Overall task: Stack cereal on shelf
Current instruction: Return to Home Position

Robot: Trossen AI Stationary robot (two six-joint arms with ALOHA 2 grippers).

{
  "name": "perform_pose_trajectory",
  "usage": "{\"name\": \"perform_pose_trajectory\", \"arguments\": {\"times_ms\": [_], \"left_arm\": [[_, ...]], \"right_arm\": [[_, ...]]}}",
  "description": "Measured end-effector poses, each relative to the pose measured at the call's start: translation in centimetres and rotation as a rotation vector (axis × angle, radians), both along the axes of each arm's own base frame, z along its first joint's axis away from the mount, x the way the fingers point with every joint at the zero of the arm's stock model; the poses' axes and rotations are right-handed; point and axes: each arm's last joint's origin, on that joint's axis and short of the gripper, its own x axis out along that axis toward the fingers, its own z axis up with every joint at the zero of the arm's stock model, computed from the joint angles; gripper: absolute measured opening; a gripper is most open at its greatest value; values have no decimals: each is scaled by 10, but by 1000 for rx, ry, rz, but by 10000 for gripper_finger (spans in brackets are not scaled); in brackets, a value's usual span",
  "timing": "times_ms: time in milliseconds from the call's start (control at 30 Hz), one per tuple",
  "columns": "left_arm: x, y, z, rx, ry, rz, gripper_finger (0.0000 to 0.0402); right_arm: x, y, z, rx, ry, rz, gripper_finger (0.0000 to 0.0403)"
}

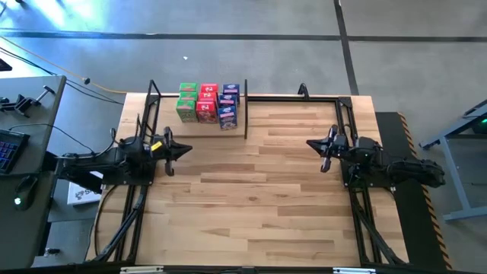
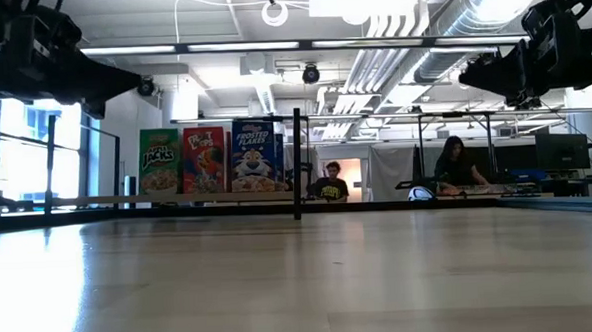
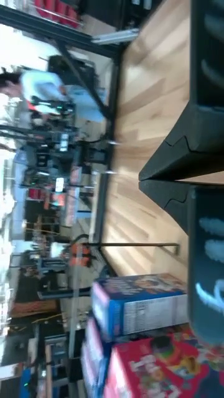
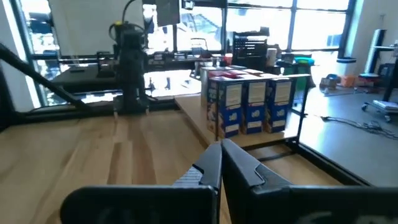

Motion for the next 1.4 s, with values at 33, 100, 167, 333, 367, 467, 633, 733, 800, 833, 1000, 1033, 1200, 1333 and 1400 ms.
{"name": "perform_pose_trajectory", "arguments": {"times_ms": [33,100,167,333,367,467,633,733,800,833,1000,1033,1200,1333,1400], "left_arm": [[1,0,-2,3,16,-1,0],[1,0,-2,16,25,-4,0],[2,0,-3,14,33,-4,1],[3,0,-5,-130,32,-5,1],[3,0,-5,-152,28,-6,1],[3,0,-5,-208,21,-5,0],[3,0,-5,-218,17,-5,1],[3,0,-5,-218,17,-5,1],[3,0,-5,-218,17,-5,1],[3,0,-5,-218,17,-5,2],[3,0,-5,-218,17,-5,3],[3,0,-5,-218,17,-5,3],[3,0,-5,-218,17,-5,3],[3,0,-5,-218,17,-6,3],[3,0,-5,-218,17,-5,3]], "right_arm": [[0,0,0,-1,1,-9,0],[0,-1,0,-13,10,-15,0],[1,-1,-2,-13,26,4,0],[2,-1,-3,-19,41,10,0],[2,-1,-3,-12,39,10,0],[2,-1,-3,-12,39,10,0],[2,-1,-3,-12,39,11,0],[2,-1,-3,-12,39,11,0],[2,-1,-3,-12,38,11,0],[2,-1,-3,-13,38,11,0],[2,-1,-3,-12,39,11,0],[2,-1,-3,-12,39,11,0],[2,-1,-3,-12,39,11,0],[2,-1,-3,-12,39,11,0],[2,-1,-3,-12,39,11,0]]}}
